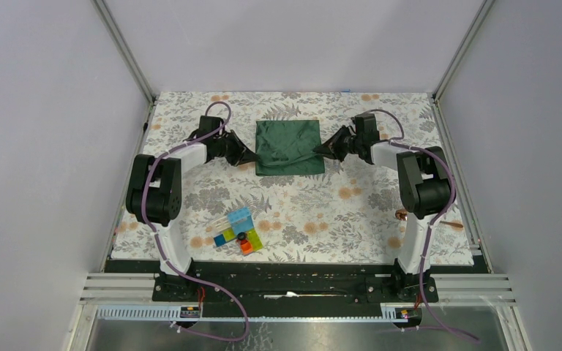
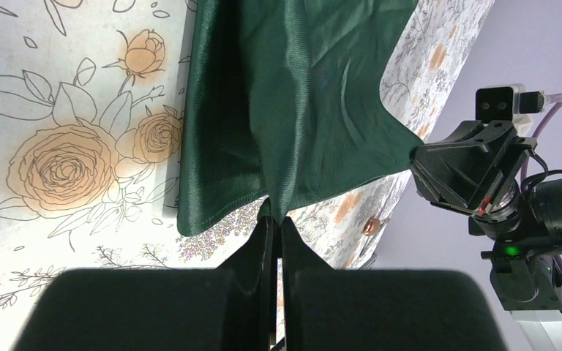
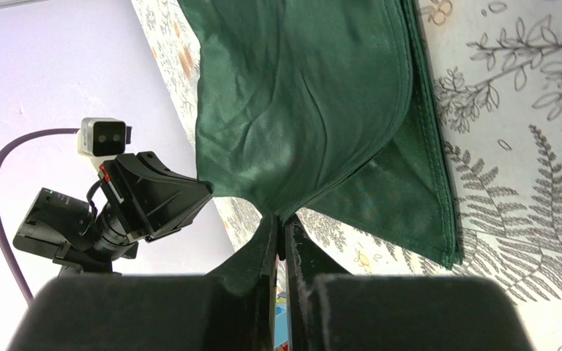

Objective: Fold the napkin into a case and place the utensils inside
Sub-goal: Smooth out the square-folded napkin at the center of the board.

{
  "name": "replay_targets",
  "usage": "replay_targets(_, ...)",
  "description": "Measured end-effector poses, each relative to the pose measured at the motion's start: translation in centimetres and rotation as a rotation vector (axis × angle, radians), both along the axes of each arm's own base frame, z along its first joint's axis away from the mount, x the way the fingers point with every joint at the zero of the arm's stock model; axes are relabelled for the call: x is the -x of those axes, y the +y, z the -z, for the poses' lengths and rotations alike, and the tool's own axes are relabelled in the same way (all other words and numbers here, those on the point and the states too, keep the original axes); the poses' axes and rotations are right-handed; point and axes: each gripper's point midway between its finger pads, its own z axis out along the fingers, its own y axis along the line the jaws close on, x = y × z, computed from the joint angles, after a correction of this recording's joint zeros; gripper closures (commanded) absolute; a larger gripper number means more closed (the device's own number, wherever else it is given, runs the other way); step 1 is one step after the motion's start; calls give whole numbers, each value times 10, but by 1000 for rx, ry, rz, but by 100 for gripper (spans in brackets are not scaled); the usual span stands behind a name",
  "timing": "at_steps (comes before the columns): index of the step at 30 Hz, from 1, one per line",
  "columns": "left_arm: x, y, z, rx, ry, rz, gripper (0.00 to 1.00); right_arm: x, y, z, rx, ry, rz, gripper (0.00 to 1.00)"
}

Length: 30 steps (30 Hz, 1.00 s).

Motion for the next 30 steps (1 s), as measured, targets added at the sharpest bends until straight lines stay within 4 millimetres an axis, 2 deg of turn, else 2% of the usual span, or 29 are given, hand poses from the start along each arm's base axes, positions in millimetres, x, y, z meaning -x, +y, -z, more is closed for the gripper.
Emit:
replay_targets(8,-1,3,2,6,6,-3,100,-19,5,-9,13,-60,-35,100)
replay_targets(12,11,4,19,4,34,-1,100,-11,5,-1,13,-50,-55,100)
replay_targets(16,29,6,39,-4,94,-1,100,11,1,26,20,25,-65,100)
replay_targets(18,32,7,45,-7,109,-1,100,14,0,30,23,37,-67,100)
replay_targets(30,33,7,47,-11,99,6,100,15,-1,35,44,19,-82,100)
